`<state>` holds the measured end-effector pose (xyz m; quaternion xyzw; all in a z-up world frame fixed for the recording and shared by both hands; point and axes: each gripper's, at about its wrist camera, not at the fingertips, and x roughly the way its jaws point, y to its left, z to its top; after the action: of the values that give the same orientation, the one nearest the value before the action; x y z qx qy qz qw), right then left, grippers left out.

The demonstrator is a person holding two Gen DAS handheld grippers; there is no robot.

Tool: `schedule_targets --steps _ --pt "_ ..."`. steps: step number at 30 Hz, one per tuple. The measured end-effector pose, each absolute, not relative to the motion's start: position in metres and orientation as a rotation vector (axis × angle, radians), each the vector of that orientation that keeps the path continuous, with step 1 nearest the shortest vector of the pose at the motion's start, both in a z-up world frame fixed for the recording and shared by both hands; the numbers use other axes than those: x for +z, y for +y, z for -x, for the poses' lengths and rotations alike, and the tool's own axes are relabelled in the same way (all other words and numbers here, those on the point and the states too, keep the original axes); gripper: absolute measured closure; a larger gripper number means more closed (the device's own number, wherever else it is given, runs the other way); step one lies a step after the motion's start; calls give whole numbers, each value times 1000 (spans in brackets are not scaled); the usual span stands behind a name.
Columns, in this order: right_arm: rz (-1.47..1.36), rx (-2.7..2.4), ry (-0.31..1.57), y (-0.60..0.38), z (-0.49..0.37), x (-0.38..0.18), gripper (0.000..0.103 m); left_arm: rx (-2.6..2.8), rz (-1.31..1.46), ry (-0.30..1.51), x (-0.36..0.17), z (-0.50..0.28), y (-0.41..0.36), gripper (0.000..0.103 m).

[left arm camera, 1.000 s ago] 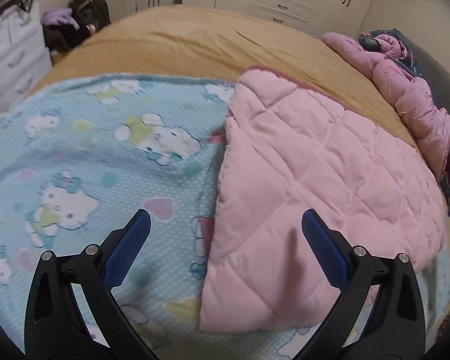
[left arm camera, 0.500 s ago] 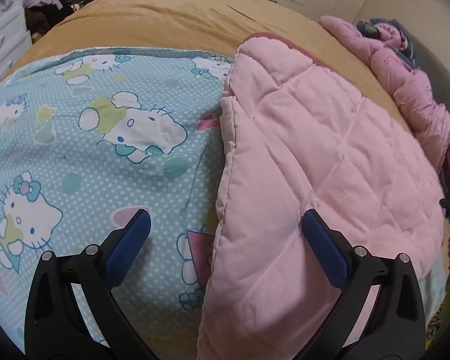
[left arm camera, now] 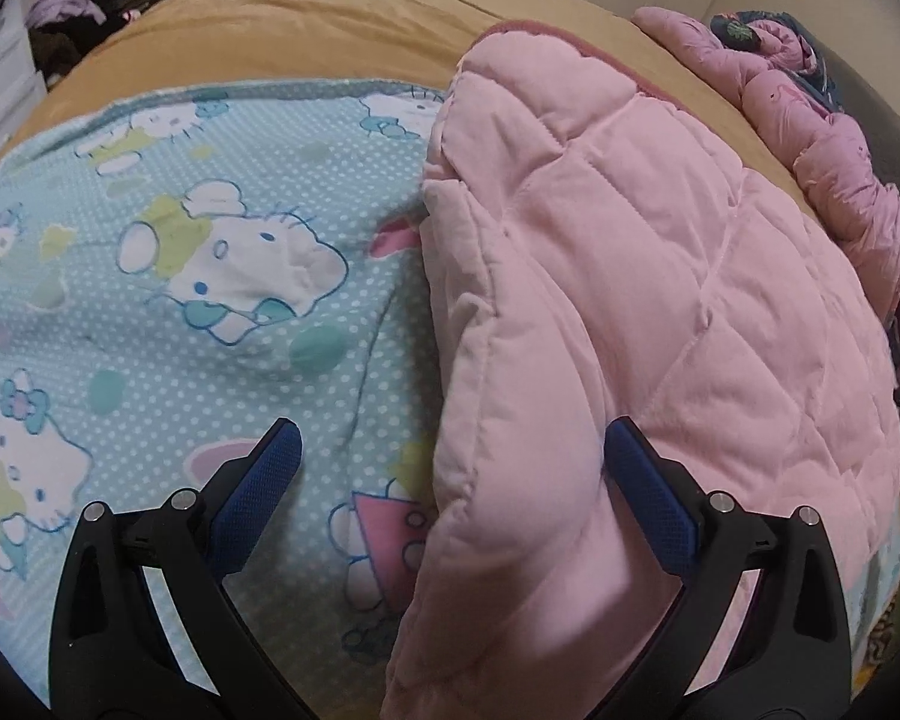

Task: Fold large clothes
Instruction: 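Close both tools on the bundle edge, then lift the gripped edge with both tools and fold it over the bundle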

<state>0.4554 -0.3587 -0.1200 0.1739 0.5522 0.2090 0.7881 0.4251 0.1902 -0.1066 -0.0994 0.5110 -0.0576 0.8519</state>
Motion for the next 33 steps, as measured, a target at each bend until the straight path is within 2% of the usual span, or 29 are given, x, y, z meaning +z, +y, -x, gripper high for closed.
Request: schedule_targets --steps 6,11,13,14,15,21,23,25,33 --pt "-363 487 1207 -354 -464 -126 4 -192 291 1109 -126 -441 194 8" --pt "-332 482 1202 -344 -467 -126 4 -164 160 1092 -122 -449 170 8" --pt "-328 484 1183 -343 -464 -124 4 -188 156 1083 -120 -450 162 19" --pt "-329 481 1176 -340 -463 -124 5 -222 182 1079 -119 -450 160 39" --pt "-326 475 1165 -340 -460 -122 6 -239 199 1071 -117 -449 157 44" --pt "-264 466 1097 -330 -441 -107 29 -224 144 1025 -106 -441 141 58" --pt "-239 460 1075 -326 -433 -100 43 -230 135 1007 -102 -434 141 62" --pt "-211 450 1058 -320 -427 -91 50 -238 132 987 -96 -425 139 64" --pt "-248 442 984 -322 -406 -67 59 -274 128 937 -66 -398 143 66"
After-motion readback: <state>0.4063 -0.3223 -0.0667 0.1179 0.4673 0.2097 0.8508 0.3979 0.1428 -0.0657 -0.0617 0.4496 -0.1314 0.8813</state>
